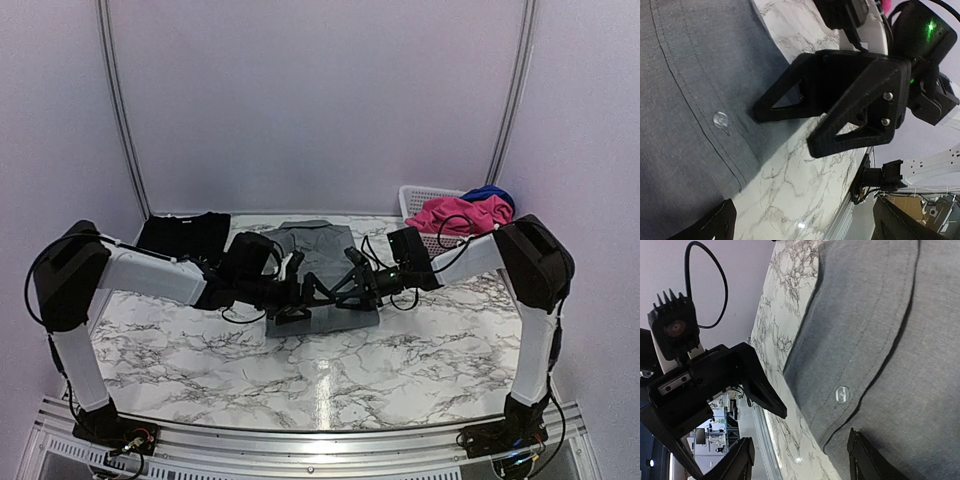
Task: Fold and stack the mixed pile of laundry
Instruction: Smooth out the 2/3-rectangle-folded shirt at the center of the board, then pick up the 2/3-rectangle-folded shirt from the center of the board.
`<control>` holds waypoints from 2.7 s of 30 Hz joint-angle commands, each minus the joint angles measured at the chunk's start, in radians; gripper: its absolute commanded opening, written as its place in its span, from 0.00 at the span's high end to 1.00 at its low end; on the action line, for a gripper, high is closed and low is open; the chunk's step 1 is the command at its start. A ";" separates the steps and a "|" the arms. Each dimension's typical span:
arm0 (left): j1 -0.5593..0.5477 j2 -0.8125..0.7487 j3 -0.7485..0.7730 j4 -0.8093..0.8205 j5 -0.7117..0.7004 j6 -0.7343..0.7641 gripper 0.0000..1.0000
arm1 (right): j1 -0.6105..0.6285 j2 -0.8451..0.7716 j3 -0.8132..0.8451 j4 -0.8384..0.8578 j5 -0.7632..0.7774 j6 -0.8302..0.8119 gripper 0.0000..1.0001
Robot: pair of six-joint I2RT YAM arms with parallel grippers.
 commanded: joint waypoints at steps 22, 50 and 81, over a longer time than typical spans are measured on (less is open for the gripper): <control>-0.011 -0.178 -0.263 0.178 -0.043 -0.117 0.01 | -0.045 -0.302 -0.173 -0.233 0.061 -0.125 0.29; 0.063 -0.151 -0.183 -0.029 -0.044 0.024 0.01 | -0.061 -0.245 -0.234 -0.190 -0.009 -0.106 0.26; -0.175 -0.278 -0.032 -0.485 -0.752 0.739 0.01 | -0.016 0.007 -0.065 -0.217 0.135 -0.260 0.39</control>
